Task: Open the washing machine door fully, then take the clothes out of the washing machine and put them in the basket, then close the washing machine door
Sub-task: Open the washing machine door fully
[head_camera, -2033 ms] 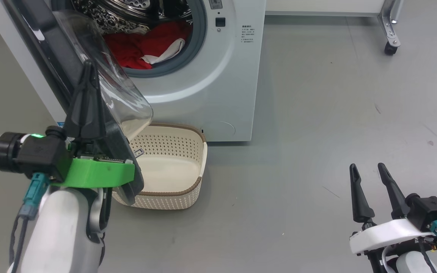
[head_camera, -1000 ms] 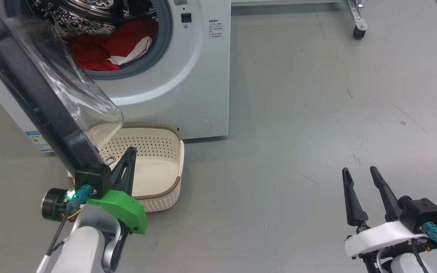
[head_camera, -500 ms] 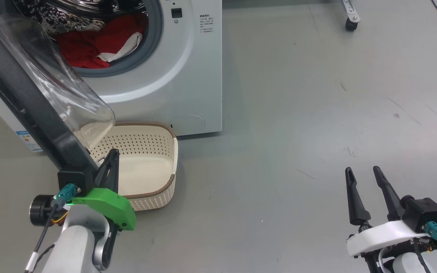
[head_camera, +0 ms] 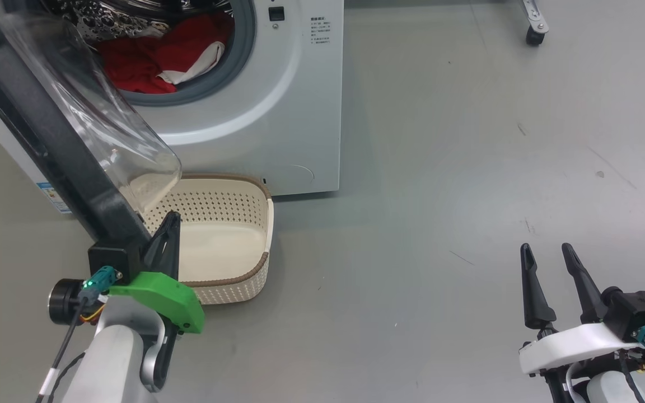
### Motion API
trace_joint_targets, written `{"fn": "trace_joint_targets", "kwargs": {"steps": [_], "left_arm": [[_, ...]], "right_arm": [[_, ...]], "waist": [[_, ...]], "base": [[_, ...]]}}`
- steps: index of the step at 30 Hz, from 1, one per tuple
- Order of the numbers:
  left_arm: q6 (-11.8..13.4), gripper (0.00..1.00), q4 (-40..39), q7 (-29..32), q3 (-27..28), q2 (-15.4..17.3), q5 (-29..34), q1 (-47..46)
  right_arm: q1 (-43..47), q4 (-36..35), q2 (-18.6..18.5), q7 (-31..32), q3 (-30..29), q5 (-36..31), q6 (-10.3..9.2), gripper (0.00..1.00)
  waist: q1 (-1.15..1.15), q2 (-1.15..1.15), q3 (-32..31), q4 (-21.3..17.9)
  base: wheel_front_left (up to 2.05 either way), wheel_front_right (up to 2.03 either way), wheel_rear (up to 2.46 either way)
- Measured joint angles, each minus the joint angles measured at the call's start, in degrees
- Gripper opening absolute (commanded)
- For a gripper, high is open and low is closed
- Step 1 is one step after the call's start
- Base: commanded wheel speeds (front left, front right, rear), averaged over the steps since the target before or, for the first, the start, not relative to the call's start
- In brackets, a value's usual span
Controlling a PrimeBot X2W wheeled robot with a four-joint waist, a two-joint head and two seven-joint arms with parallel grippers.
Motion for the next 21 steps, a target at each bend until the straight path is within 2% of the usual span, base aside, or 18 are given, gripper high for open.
{"fn": "trace_joint_targets", "kwargs": {"steps": [21], "left_arm": [[-0.09, 0.0, 4.24, -3.27, -0.23, -0.77, -1.43, -0.1]], "right_arm": [[0.55, 0.3, -0.01, 0.0, -0.07, -1.52, 0.82, 1.0]], "waist": [[0.0, 0.0, -1.3, 8.29]], "base": [[0.0, 0.0, 0.0]]}}
